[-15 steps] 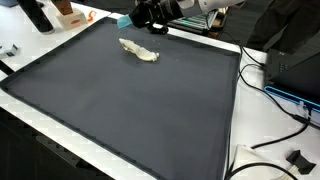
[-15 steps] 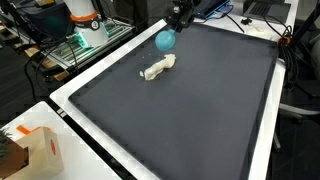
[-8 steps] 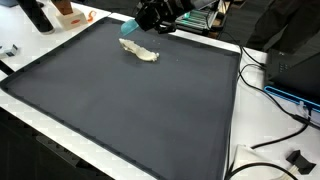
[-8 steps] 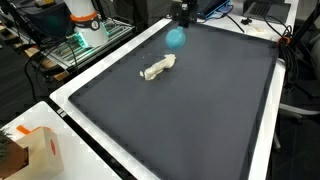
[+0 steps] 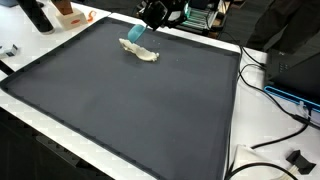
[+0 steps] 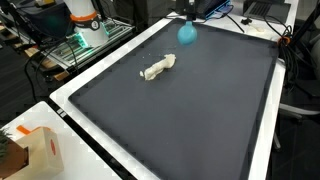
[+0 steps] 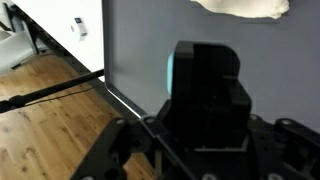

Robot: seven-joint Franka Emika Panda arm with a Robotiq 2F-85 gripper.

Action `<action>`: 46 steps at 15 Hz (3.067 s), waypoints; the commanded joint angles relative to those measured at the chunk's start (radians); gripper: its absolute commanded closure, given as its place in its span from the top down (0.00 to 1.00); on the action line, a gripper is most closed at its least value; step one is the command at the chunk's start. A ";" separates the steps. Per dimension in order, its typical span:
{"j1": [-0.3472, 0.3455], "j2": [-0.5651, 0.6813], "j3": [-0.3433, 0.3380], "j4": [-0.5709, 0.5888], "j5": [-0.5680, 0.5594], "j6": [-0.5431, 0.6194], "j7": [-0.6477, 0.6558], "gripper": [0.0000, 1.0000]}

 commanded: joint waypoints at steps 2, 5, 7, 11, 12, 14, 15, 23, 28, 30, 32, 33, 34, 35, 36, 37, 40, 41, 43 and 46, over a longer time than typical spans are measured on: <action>-0.058 -0.146 -0.030 -0.139 0.166 0.258 -0.135 0.25; -0.086 -0.198 -0.061 -0.197 0.317 0.388 -0.255 0.25; -0.101 -0.227 -0.080 -0.229 0.436 0.439 -0.349 0.25; -0.121 -0.261 -0.112 -0.267 0.683 0.471 -0.531 0.25; -0.123 -0.267 -0.123 -0.274 0.756 0.474 -0.583 0.25; -0.125 -0.278 -0.143 -0.281 0.889 0.465 -0.677 0.25; -0.123 -0.282 -0.155 -0.285 0.957 0.465 -0.729 0.25; -0.129 -0.277 -0.248 -0.287 1.394 0.421 -1.076 0.25; -0.153 -0.271 -0.304 -0.298 1.609 0.340 -1.232 0.25; -0.174 -0.267 -0.319 -0.305 1.656 0.297 -1.268 0.25; -0.197 -0.262 -0.331 -0.312 1.685 0.259 -1.289 0.25; -0.208 -0.260 -0.337 -0.317 1.698 0.244 -1.302 0.25; -0.219 -0.257 -0.343 -0.321 1.708 0.230 -1.311 0.25; -0.230 -0.255 -0.349 -0.326 1.718 0.218 -1.319 0.25; -0.241 -0.252 -0.355 -0.330 1.727 0.206 -1.330 0.25; -0.252 -0.249 -0.361 -0.333 1.738 0.194 -1.341 0.25; -0.280 -0.244 -0.374 -0.345 1.764 0.168 -1.370 0.25; -0.288 -0.244 -0.376 -0.349 1.769 0.168 -1.371 0.25; -0.302 -0.245 -0.382 -0.356 1.793 0.161 -1.390 0.25; -0.317 -0.250 -0.386 -0.367 1.823 0.156 -1.412 0.25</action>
